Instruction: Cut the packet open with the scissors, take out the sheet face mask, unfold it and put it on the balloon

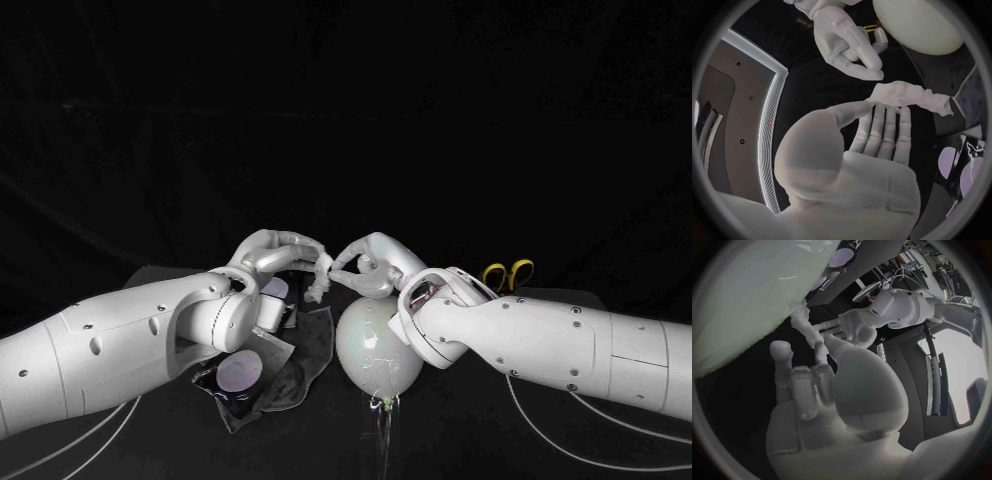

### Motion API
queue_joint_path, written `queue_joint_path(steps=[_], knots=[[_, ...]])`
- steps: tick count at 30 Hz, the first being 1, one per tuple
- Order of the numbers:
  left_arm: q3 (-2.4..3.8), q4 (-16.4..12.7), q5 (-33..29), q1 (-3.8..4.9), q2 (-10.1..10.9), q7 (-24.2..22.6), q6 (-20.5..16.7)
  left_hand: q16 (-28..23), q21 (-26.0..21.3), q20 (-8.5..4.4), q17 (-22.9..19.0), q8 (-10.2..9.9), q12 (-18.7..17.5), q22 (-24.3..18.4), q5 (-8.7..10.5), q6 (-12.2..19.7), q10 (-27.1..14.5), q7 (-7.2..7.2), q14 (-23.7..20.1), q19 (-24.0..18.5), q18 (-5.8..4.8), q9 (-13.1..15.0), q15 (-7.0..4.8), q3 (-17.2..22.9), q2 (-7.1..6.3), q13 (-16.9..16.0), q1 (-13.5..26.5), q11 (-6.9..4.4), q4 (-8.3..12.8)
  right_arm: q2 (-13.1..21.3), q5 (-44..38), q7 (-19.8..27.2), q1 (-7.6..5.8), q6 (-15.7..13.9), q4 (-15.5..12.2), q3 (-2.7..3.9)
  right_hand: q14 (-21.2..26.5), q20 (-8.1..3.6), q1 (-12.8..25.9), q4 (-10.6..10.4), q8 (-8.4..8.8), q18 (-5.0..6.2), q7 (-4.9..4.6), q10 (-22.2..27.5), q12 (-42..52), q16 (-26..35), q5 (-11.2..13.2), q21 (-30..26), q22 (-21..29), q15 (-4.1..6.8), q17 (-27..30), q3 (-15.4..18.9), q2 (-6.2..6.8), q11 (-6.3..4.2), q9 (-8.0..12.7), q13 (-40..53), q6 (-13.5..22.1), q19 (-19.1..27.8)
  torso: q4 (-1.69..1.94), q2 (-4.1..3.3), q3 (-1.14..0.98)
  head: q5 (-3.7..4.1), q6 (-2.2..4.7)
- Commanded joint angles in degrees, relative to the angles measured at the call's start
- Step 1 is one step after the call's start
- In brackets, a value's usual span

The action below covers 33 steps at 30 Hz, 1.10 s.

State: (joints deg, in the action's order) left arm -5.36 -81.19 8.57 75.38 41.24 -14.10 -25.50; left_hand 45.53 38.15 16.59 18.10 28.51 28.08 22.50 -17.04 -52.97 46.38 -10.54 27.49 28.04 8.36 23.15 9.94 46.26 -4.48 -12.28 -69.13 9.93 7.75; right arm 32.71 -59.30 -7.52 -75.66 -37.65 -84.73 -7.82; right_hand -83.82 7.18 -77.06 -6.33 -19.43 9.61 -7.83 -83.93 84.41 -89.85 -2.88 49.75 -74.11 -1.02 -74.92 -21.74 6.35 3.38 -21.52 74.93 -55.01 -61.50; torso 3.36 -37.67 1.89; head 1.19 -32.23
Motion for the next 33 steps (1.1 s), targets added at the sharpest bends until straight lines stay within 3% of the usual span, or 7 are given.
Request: queue_joint_path(steps=[1, 8, 21, 33], knots=[[0.07, -0.2, -0.3, 0.08, -0.1, 0.2, -0.2, 0.4, -0.3, -0.07, -0.2, 0.3, -0.2, -0.2, -0.19, 0.0, -0.1, -0.5, -0.5, -0.3, -1.03, 9.8, -0.08, 0.5, -0.02, 0.2, 0.6, -0.08, 0.0, -0.2, -1.8, -1.5, 0.03, 1.5, 0.2, 0.02, -4.0, 0.02, 0.2, -0.1, 0.19, -1.08, -0.13, -1.3, 0.4, -0.3, 0.1, 0.1, -0.1, 0.11, -11.6, 0.3, 0.17, 0.39, 0.1, 8.8, 0.3, -0.3, 0.05, -0.03, -0.01, 0.02, 0.02], [0.07, -0.1, 0.0, 0.08, -0.2, 1.0, -0.9, 1.6, -0.5, -0.2, -0.9, 0.5, 0.0, -0.6, -0.11, 0.2, 2.4, -0.49, 0.8, 1.1, -0.59, 9.5, -0.51, 0.4, -0.02, 1.5, 0.4, -0.47, -0.3, -0.1, -1.5, -0.8, 0.04, 1.0, -0.1, 0.02, -4.3, 0.05, 0.1, -0.1, 0.16, -1.17, -0.04, -1.6, 0.7, -0.3, 0.1, 0.6, -0.3, 0.09, -12.0, 0.2, 0.01, 0.36, 0.1, 9.2, 0.0, -0.6, 0.03, 0.02, -0.02, -0.05, -0.04], [0.07, 0.5, 1.0, 0.08, -0.3, 1.6, -2.7, 2.6, 0.1, -0.26, -1.5, 0.5, 0.2, -0.4, -0.04, -0.1, 4.5, -0.09, 2.2, 2.0, -0.19, 9.1, -0.99, -0.4, -0.12, 2.5, 0.0, -1.03, -0.2, 1.9, -1.2, -0.6, 0.04, 1.3, -4.0, 0.02, -5.5, -0.04, -0.1, 0.1, -0.12, -1.39, 0.45, -2.7, 1.9, -0.2, 0.0, 2.2, -1.1, 0.33, -14.0, 0.0, -0.1, -0.03, 0.1, 10.6, -1.3, -1.8, -0.02, 0.0, -0.06, -0.28, -0.08], [0.07, 0.5, 2.1, 0.09, -0.5, 2.5, -3.8, 4.4, 0.7, -0.34, -2.0, 0.0, 0.2, -0.1, -0.21, -0.9, 7.1, 0.23, 3.9, 2.4, 0.01, 8.4, -1.67, -0.5, -0.62, 3.7, 0.0, -1.67, -0.3, -0.6, -1.5, -1.8, 0.03, 2.3, -2.2, 0.05, -5.6, -0.15, -0.1, 0.1, 0.47, -1.35, 0.32, -2.9, 2.0, -0.2, 0.0, 2.1, -1.2, 0.43, -14.1, -0.1, 0.0, -0.02, 0.5, 10.8, -0.9, -1.9, 0.05, -0.03, 0.04, -0.08, -0.45]])
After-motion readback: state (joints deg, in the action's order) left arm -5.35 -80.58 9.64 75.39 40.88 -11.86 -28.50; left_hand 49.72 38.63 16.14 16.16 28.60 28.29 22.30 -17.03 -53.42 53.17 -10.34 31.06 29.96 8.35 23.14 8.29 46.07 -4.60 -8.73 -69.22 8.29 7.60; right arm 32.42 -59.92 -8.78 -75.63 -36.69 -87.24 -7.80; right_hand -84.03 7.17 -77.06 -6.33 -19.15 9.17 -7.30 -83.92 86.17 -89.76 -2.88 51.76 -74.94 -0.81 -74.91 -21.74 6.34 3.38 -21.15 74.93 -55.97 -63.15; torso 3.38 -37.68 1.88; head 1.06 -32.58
